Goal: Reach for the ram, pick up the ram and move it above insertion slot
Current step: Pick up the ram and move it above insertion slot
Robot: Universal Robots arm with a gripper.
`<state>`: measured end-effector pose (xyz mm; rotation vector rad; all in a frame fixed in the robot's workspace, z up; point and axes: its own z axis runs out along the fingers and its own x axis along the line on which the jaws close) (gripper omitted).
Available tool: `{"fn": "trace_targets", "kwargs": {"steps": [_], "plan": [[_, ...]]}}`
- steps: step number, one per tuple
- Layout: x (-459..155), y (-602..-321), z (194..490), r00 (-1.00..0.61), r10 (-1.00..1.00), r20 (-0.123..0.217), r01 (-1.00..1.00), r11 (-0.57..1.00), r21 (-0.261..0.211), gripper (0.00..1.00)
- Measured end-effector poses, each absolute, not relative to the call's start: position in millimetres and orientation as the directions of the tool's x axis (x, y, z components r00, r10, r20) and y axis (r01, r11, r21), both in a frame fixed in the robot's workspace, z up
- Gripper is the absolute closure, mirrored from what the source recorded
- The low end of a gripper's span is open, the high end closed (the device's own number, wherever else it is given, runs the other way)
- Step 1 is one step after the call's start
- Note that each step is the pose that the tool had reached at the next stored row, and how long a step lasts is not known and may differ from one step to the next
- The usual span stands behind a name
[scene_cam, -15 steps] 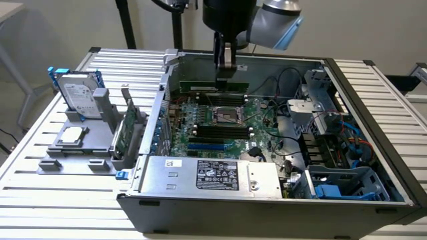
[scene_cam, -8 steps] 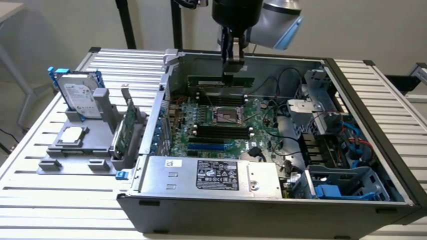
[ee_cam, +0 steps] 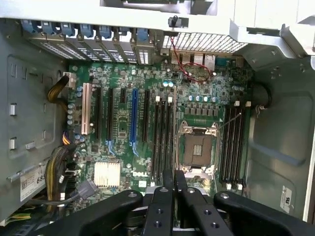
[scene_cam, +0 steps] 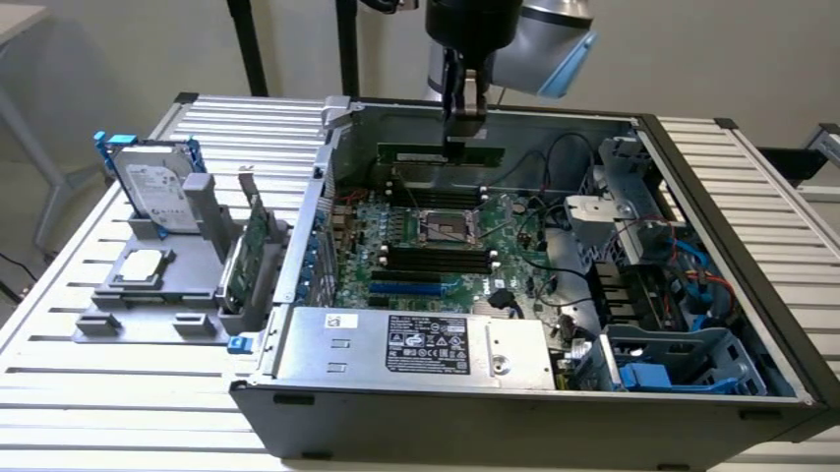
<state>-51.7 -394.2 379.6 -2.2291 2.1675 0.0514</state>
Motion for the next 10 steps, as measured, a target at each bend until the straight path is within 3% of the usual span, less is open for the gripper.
{"fn": "trace_targets", "kwargs": {"steps": [10], "plan": [[-49.6,-384.0,378.7,0.004,-0.999,-0.046,-1.0,-0.004,-0.001,0.87]]}}
